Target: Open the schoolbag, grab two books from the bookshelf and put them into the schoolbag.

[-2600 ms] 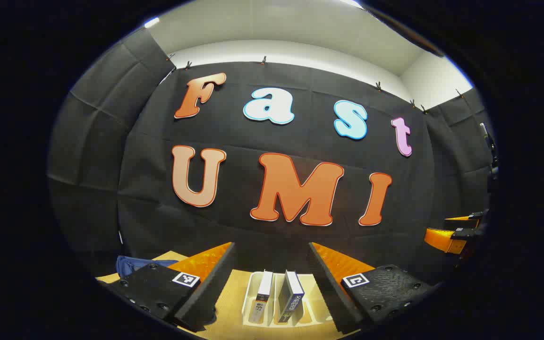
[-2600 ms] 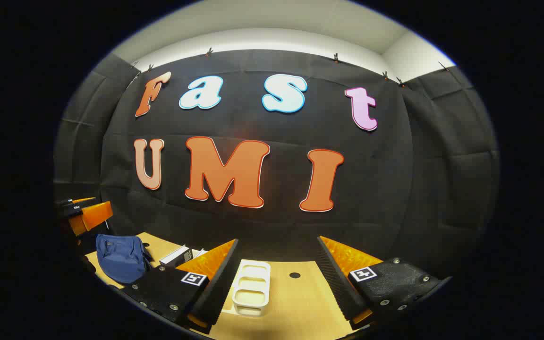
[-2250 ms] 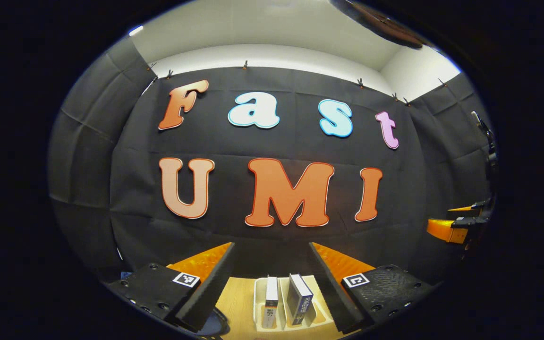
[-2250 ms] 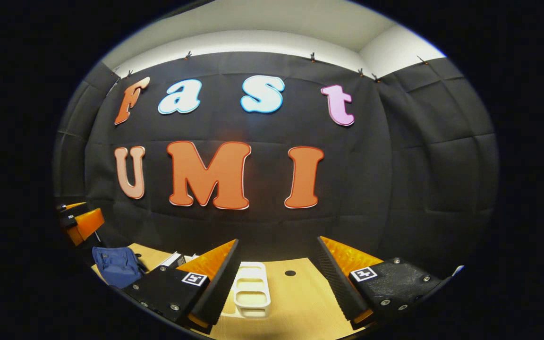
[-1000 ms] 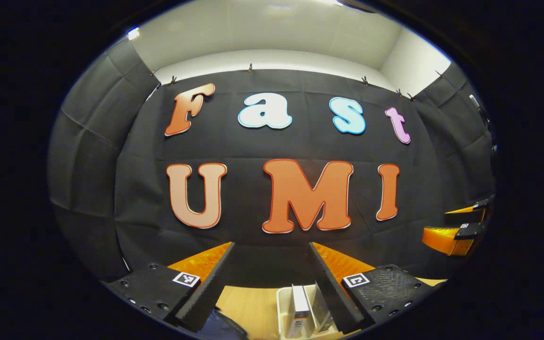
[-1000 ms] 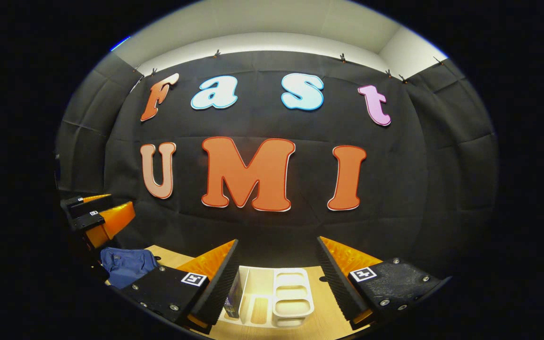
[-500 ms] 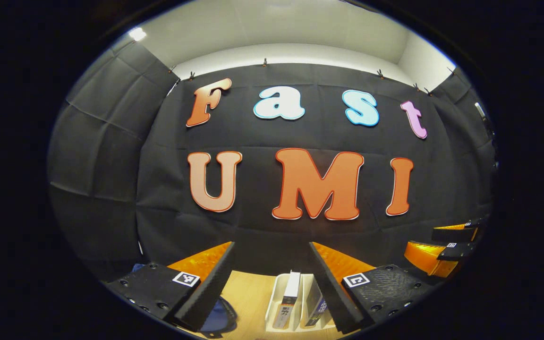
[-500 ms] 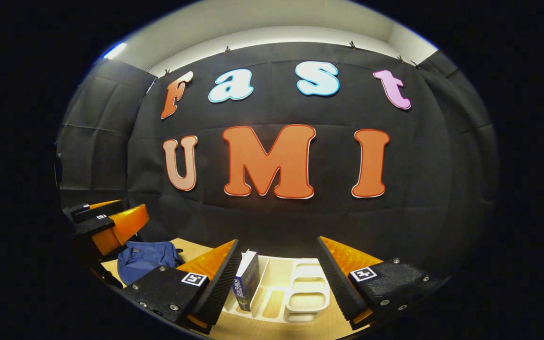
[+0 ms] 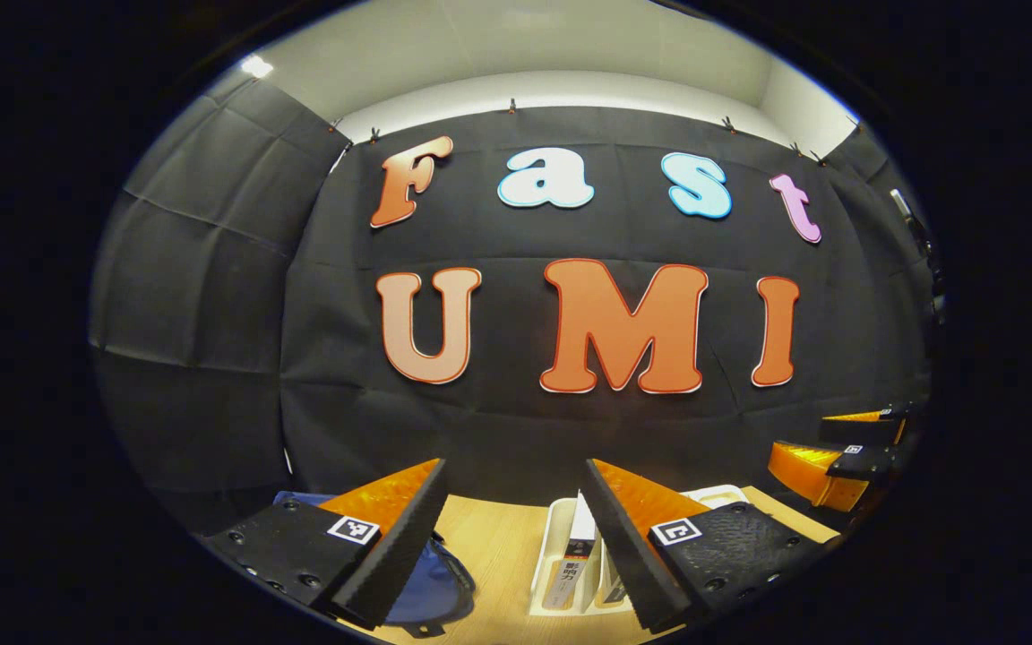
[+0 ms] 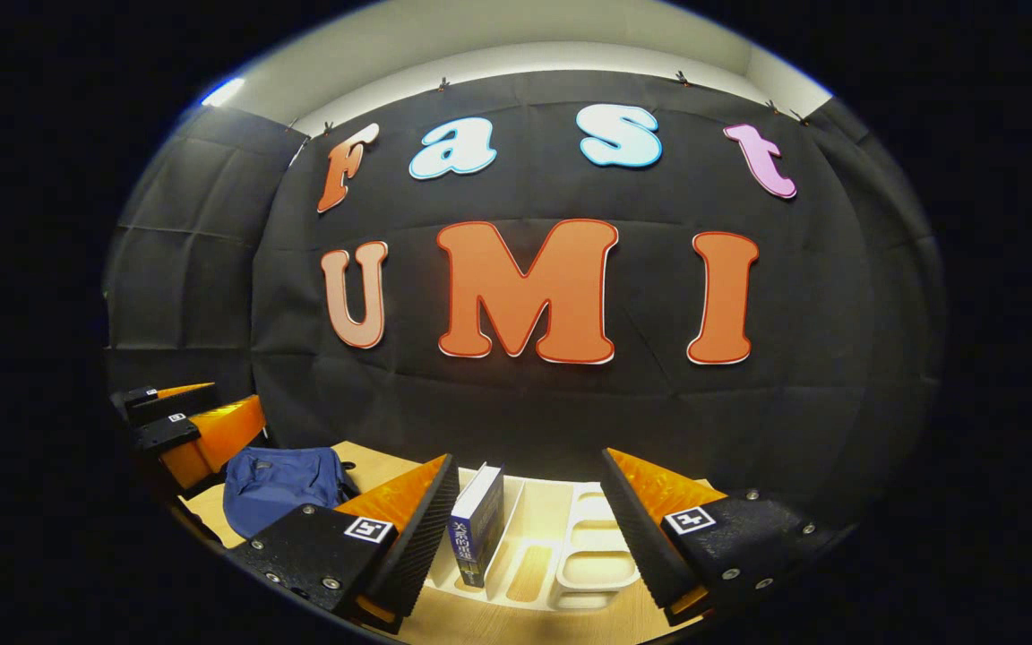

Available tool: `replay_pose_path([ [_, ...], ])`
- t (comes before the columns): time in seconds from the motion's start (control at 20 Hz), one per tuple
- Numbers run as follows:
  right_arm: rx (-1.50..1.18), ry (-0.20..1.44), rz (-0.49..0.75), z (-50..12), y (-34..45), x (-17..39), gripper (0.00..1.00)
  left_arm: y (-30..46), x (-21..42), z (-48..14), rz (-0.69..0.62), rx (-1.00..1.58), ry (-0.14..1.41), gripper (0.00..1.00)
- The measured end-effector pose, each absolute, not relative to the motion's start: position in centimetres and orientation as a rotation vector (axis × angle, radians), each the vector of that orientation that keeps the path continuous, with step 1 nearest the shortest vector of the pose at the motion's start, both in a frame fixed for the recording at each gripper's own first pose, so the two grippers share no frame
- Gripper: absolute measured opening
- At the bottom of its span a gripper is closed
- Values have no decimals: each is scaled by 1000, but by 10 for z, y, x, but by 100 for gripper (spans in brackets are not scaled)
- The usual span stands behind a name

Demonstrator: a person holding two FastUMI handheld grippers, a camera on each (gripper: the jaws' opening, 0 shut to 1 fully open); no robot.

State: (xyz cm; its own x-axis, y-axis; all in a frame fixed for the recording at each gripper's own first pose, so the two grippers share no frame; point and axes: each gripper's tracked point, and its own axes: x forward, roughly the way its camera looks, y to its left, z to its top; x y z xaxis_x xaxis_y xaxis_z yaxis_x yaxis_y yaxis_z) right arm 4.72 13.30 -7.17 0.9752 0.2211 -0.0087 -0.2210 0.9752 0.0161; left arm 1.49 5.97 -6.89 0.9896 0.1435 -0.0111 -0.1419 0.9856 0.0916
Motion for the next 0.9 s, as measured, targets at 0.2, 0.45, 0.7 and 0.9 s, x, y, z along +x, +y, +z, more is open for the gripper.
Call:
replay_pose_path([
  [0.2, 21, 45, 179, -75, 153, 47, 94, 89, 22, -76, 103, 102, 66, 94],
  [0.45, -13, 54, 148, -74, 172, 49, 94, 112, 37, -93, 56, 82, 123, 94],
  [0.7, -30, 74, 129, -77, 182, 54, 94, 133, 42, -105, 47, 75, 165, 94],
  [0.9, -44, 97, 149, -85, 195, 56, 94, 148, 39, -155, 31, 62, 334, 95],
])
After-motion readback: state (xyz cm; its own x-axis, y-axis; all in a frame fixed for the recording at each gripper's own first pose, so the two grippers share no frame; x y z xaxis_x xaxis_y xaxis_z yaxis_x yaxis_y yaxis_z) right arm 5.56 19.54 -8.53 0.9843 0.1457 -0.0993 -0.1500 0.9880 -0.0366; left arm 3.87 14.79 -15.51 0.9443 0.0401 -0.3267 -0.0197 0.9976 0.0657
